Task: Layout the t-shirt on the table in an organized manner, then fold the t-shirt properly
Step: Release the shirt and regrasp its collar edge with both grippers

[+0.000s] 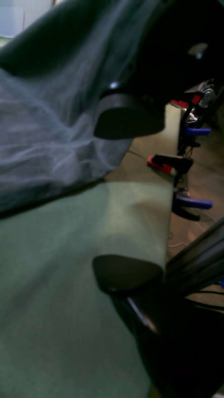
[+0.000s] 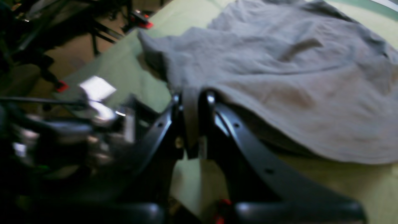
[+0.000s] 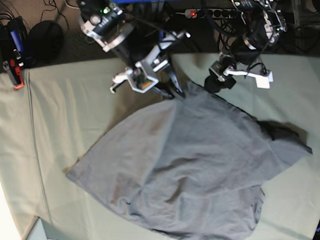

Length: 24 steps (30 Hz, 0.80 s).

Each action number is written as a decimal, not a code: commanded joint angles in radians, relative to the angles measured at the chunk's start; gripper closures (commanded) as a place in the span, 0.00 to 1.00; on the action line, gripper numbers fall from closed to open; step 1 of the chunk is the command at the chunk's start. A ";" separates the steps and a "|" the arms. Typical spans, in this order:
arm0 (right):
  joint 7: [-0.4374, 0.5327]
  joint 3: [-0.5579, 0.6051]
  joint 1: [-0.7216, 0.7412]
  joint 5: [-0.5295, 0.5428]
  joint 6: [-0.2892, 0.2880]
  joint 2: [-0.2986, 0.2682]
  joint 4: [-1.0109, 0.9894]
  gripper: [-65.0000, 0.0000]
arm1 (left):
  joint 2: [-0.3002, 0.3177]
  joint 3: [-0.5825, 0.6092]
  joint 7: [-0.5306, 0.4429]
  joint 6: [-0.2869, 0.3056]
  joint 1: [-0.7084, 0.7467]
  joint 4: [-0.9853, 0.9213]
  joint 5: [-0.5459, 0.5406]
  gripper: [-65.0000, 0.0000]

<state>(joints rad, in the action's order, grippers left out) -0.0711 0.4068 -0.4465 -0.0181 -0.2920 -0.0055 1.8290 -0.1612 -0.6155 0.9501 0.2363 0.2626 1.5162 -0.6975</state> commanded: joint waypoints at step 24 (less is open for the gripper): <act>-0.022 -0.260 0.015 0.016 -0.002 -0.072 0.021 0.58 | 0.013 0.090 0.000 0.002 -0.173 -0.266 -0.012 0.25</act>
<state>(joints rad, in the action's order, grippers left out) -0.1204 0.1490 -0.4351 -0.0177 -0.2924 -0.0792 1.8286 -0.1459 -0.5282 0.9123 0.2615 0.0830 1.2556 -0.7536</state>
